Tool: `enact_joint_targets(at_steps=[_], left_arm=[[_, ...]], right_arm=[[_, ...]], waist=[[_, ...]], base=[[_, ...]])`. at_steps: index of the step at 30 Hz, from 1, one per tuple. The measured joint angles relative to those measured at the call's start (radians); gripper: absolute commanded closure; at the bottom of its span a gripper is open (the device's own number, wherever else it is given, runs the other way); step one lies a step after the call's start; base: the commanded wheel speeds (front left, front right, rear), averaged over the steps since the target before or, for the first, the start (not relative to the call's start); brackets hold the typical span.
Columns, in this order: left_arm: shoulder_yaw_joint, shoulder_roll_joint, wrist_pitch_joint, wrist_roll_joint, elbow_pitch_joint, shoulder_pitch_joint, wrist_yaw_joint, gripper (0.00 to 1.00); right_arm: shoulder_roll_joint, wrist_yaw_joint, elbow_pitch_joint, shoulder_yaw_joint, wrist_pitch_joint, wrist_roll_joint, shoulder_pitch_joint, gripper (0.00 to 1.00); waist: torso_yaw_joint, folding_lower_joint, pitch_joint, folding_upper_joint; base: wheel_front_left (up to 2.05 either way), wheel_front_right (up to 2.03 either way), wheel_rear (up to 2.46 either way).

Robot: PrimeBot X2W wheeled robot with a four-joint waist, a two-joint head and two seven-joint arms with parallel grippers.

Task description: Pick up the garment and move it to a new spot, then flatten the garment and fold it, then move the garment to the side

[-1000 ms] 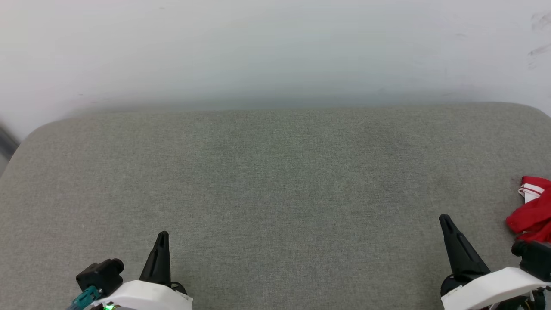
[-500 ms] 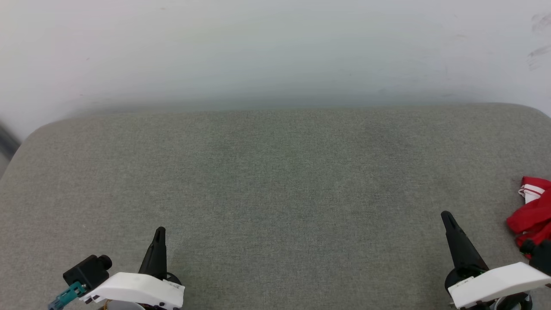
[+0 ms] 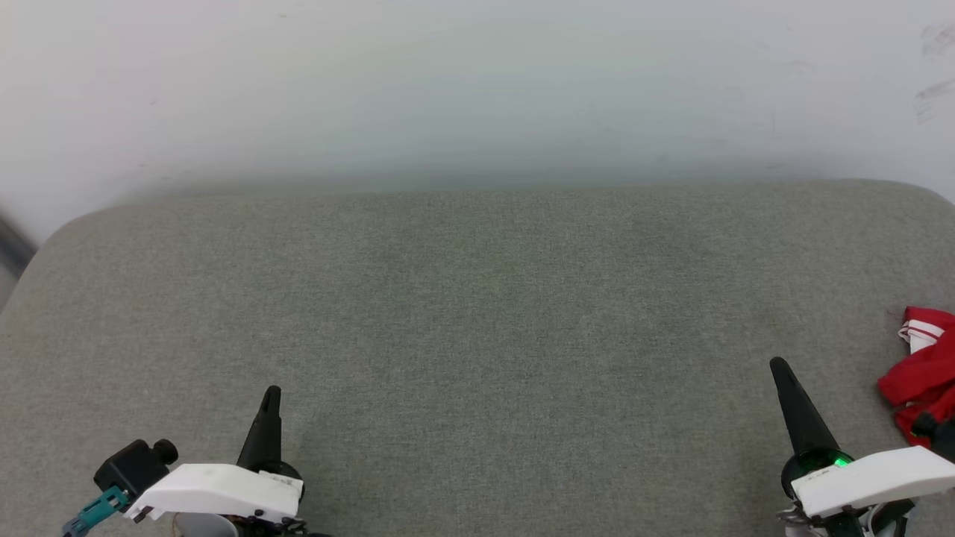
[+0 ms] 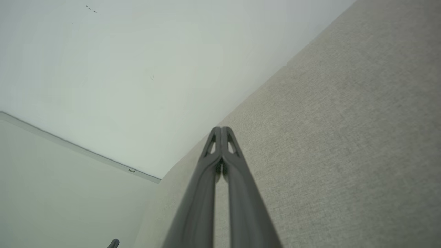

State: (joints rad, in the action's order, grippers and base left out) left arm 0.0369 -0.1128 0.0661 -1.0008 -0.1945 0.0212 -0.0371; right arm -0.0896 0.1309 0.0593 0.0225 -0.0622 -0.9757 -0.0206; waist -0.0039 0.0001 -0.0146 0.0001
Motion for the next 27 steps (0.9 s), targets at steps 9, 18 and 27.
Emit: enact_joint_targets(at_steps=[9, 18, 27], left_arm=[[-0.021, 0.008, -0.027, -0.095, -0.007, 0.01, -0.015, 1.0], [-0.043, 0.019, -0.051, -0.181, -0.014, 0.024, -0.026, 1.0], [-0.061, 0.026, -0.074, -0.261, -0.021, 0.031, -0.04, 1.0]], right_arm=[[0.0, 0.0, 0.027, 0.007, -0.001, -0.104, 0.021, 1.0], [0.001, 0.0, 0.053, 0.016, -0.005, -0.197, 0.038, 1.0], [0.002, 0.0, 0.078, 0.024, -0.009, -0.284, 0.05, 1.0]], waist=[[0.0, 0.0, 0.001, 0.0], [0.001, 0.0, 0.003, 0.0], [0.001, 0.0, 0.004, 0.0]], base=[[0.0, 0.0, 0.0], [0.0, 0.0, 0.0], [0.0, 0.0, 0.0]])
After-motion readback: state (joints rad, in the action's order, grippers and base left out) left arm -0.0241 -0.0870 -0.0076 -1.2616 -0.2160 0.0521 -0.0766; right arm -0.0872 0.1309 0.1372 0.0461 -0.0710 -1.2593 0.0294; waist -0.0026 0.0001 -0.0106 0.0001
